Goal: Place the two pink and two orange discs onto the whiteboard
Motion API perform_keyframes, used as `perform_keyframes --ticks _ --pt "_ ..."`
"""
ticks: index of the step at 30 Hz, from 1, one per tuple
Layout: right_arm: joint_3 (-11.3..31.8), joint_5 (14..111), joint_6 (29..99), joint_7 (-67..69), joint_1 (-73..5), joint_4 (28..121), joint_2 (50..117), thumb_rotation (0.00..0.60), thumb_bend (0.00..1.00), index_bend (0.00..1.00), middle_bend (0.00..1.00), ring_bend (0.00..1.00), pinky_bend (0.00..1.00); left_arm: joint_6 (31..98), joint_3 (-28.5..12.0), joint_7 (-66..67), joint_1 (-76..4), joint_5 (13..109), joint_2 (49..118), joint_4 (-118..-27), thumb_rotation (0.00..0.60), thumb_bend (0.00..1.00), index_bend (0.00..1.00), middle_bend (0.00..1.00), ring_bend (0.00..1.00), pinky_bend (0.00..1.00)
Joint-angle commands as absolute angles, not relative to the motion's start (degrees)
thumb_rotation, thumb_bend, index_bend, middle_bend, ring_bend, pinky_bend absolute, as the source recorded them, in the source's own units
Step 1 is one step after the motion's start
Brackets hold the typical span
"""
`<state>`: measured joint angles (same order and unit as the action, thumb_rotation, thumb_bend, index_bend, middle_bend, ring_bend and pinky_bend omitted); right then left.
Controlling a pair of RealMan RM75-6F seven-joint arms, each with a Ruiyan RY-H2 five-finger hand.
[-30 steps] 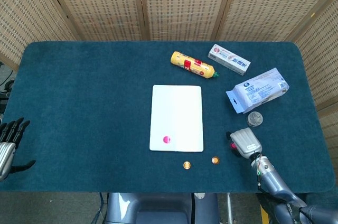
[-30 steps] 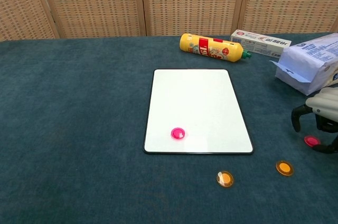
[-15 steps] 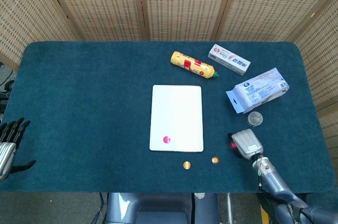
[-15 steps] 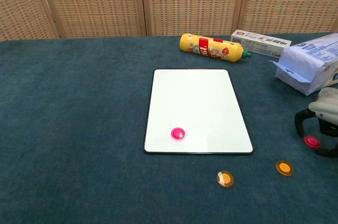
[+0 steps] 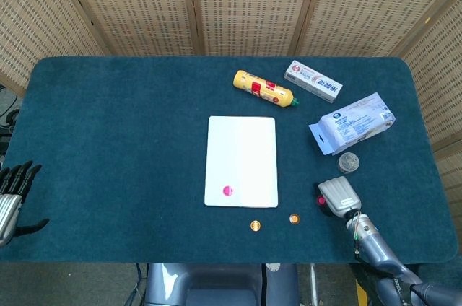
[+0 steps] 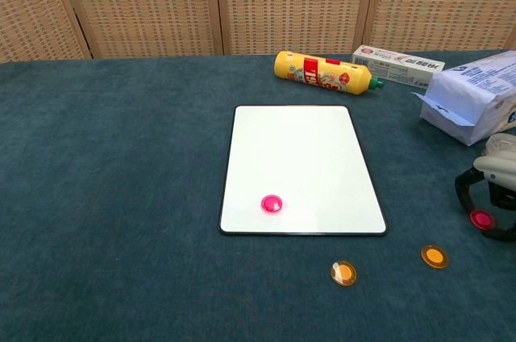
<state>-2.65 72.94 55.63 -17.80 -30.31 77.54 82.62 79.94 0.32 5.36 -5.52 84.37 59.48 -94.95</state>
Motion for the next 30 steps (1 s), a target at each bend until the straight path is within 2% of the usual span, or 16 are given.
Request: perform_keyframes --ticks 1,8,11,14,21,25,30 --pt "-2.48 73.13 55.54 -17.73 -30.27 77.66 82.57 0.600 0.36 0.54 1.00 0.94 1.00 79.94 0.31 5.28 -5.53 84.38 59.47 -94.97 0.600 0.00 0.00 0.00 0.00 0.00" --pt "-0.54 73.68 55.41 -18.92 -31.57 81.03 81.36 0.600 0.36 0.54 1.00 0.94 1.00 80.04 0.31 4.95 -5.50 84.44 59.33 -95.02 0.600 0.00 0.00 0.00 0.00 0.00" --pt "3.28 71.77 53.79 -22.51 -34.97 85.95 80.80 0.600 0.36 0.54 1.00 0.94 1.00 80.03 0.33 4.70 -5.50 84.49 59.26 -94.99 0.600 0.00 0.00 0.00 0.00 0.00" --pt "7.39 65.68 51.61 -28.98 -38.88 89.69 81.76 0.600 0.36 0.54 1.00 0.94 1.00 80.03 0.29 4.48 -5.51 84.44 59.16 -94.94 0.600 0.00 0.00 0.00 0.00 0.00" --pt "13.23 50.11 52.56 -42.90 -47.43 92.18 87.87 0.600 0.36 0.54 1.00 0.94 1.00 79.36 -0.05 3.44 -5.80 83.66 58.84 -94.67 0.600 0.00 0.00 0.00 0.00 0.00" --pt "14.24 45.57 53.78 -46.66 -50.42 91.56 90.76 0.600 0.36 0.54 1.00 0.94 1.00 78.97 -0.13 3.06 -5.97 83.39 58.72 -94.54 0.600 0.00 0.00 0.00 0.00 0.00" --pt "15.41 40.81 55.81 -50.55 -55.47 87.64 97.86 0.600 0.36 0.54 1.00 0.94 1.00 78.08 -0.40 2.27 -6.34 82.60 58.41 -94.39 0.600 0.00 0.00 0.00 0.00 0.00"
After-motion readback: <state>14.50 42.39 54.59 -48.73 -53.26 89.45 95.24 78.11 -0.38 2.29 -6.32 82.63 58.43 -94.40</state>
